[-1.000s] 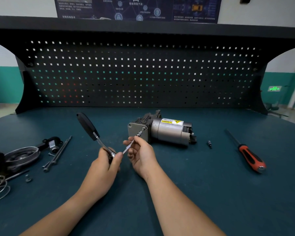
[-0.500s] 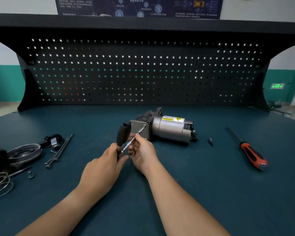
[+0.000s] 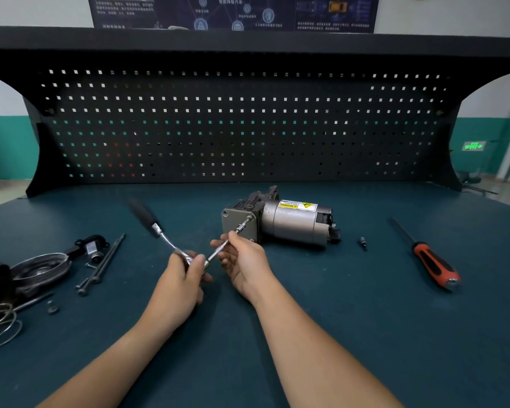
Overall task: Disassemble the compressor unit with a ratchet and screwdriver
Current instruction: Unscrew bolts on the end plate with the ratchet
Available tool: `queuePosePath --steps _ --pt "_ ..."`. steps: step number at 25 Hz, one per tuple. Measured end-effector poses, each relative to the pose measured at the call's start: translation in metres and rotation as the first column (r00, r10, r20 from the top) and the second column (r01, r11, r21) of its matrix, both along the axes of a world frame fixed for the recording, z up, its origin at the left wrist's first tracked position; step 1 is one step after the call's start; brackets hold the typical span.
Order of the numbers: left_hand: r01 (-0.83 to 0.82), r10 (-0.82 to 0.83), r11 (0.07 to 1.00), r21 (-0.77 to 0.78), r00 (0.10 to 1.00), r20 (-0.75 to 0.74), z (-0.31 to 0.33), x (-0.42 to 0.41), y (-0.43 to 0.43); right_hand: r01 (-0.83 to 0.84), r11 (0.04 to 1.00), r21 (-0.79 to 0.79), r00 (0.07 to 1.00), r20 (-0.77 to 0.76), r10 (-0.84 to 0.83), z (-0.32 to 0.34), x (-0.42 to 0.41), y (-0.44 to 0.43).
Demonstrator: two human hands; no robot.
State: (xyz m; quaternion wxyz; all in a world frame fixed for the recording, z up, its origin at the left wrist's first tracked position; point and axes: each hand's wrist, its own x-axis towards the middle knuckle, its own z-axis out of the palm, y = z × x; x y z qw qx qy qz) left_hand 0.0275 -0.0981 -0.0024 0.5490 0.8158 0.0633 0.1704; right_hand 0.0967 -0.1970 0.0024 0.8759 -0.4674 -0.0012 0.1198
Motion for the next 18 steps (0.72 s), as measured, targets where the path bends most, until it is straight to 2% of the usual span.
queuePosePath --steps 1,3,5,6,7,9,11,12,13,15,17,18 --pt "0.014 -0.025 0.985 0.175 0.998 0.057 -0.002 -0.002 0.002 0.005 1.000 0.004 1.000 0.006 -0.005 0.000 0.000 0.000" --pt "0.023 -0.111 0.846 0.533 0.985 0.134 -0.005 -0.006 0.006 0.014 0.999 0.042 1.000 0.009 -0.014 0.001 0.000 0.001" --pt "0.009 -0.148 0.695 0.719 0.980 0.131 -0.005 -0.008 0.007 0.019 0.998 0.061 1.000 0.004 -0.019 0.002 0.000 0.002" --pt "0.003 -0.151 0.681 0.732 0.979 0.136 -0.004 -0.009 0.006 0.019 0.998 0.060 1.000 -0.001 -0.019 0.002 0.000 0.002" --pt "-0.005 -0.151 0.711 0.703 0.975 0.160 -0.004 -0.010 0.005 0.016 0.998 0.061 1.000 -0.007 -0.016 0.002 -0.001 0.001" --pt "-0.017 -0.103 0.856 0.517 0.974 0.201 -0.004 -0.008 0.003 0.008 0.999 0.041 1.000 -0.017 -0.007 0.001 -0.002 0.001" --pt "0.006 -0.027 0.981 0.193 0.994 0.106 0.000 -0.001 0.001 -0.003 1.000 0.025 0.999 -0.032 0.003 0.001 -0.002 0.000" --pt "0.020 -0.020 1.000 0.011 0.998 0.054 0.001 0.002 0.000 -0.008 1.000 0.027 0.999 -0.038 0.009 0.001 -0.002 -0.001" --pt "0.033 -0.032 0.987 -0.156 0.999 0.009 0.001 0.004 -0.003 -0.013 1.000 0.028 0.999 -0.040 0.014 0.002 -0.002 -0.002" --pt "0.046 -0.070 0.928 -0.369 0.996 -0.052 0.001 0.006 -0.007 -0.005 1.000 0.019 0.999 -0.032 0.006 0.002 -0.002 -0.004" --pt "0.060 -0.092 0.886 -0.460 0.995 -0.048 0.001 0.006 -0.007 0.013 1.000 -0.010 1.000 -0.011 -0.013 0.001 -0.001 -0.004" --pt "0.069 -0.091 0.893 -0.445 0.995 -0.029 0.001 0.004 -0.007 0.021 0.999 -0.029 1.000 0.000 -0.021 0.001 -0.001 -0.003"
